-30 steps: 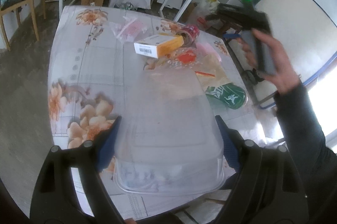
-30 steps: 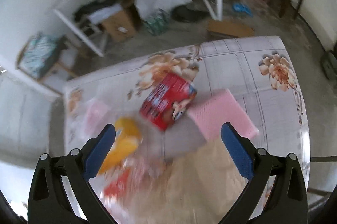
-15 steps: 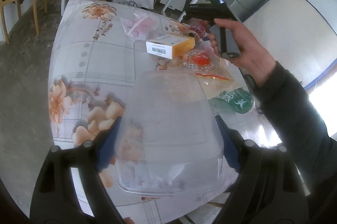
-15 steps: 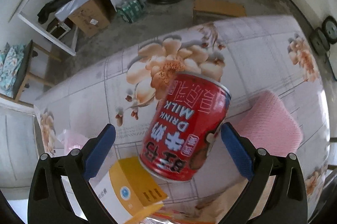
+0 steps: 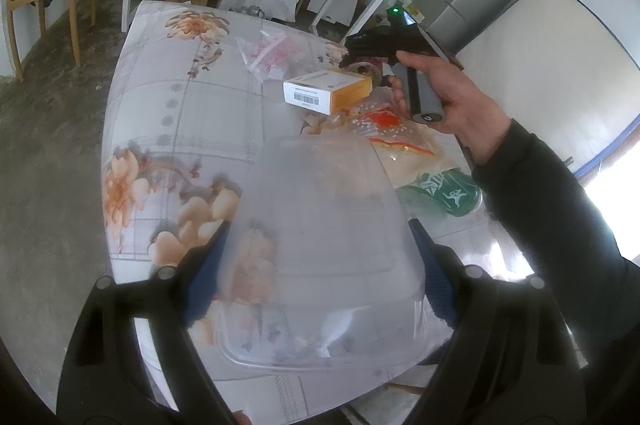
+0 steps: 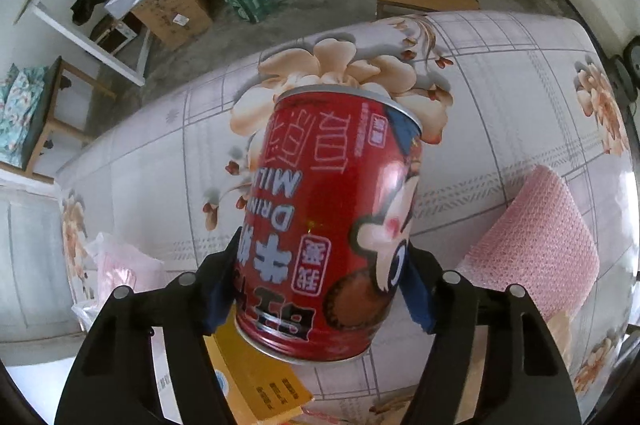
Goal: Collect trash
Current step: 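Carry the red can and clear container over the blue basket on the floor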
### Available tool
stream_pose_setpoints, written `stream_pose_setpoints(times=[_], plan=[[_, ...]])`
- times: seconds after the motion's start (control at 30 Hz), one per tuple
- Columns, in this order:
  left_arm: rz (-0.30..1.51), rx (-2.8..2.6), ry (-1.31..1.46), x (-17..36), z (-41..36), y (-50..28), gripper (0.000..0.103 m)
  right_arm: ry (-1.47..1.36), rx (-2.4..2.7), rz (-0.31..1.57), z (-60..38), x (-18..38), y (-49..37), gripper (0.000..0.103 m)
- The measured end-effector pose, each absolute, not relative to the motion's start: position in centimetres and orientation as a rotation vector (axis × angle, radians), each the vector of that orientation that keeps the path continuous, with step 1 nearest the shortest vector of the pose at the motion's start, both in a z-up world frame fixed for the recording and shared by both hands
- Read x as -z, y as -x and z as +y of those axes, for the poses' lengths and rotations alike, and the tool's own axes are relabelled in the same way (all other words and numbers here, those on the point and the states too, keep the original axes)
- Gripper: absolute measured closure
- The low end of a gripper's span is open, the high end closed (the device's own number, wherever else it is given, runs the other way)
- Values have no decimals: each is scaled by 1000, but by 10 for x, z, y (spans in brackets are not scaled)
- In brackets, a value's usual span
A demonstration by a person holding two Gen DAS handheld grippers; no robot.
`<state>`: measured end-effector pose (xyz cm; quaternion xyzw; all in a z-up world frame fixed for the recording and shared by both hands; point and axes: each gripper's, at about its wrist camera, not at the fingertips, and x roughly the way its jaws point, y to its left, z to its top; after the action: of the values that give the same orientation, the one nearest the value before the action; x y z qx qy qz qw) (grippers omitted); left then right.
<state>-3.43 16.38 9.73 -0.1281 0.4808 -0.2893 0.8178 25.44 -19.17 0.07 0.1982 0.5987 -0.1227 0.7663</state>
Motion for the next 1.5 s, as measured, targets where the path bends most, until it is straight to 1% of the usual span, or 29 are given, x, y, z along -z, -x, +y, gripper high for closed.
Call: stream_pose_setpoints(times=[0.2,0.4,0.53,0.77,0.93,1.07,1.17,1.27,1.37,1.4,1.5], plan=[[997,592,280,-106,176,50,22,-375,220,1197,-189,-42,-240,39],[930,563,307,-127,198,82,23,-275,132,1101,-164,-101,-208,40],[903,534,307,-140,212,107,23,-259,52,1049,-144,-134,-175,40],[855,423,335,-155,261,173,23,-144,-140,979,-68,-177,-95,40],[877,268,366,-142,314,239,23,-80,-354,966,10,-182,-15,40],[932,110,399,-114,358,296,23,-23,-550,1008,84,-166,57,40],[997,-18,443,-76,392,346,23,31,-701,1064,146,-141,117,40],[1066,-122,506,-30,419,391,23,87,-820,1118,200,-113,175,40],[1162,-222,535,29,438,427,23,137,-908,1186,243,-77,225,40],[1205,-259,546,58,445,439,23,151,-931,1205,254,-65,239,40],[1270,-292,615,114,454,454,23,208,-961,1246,286,-30,283,40]])
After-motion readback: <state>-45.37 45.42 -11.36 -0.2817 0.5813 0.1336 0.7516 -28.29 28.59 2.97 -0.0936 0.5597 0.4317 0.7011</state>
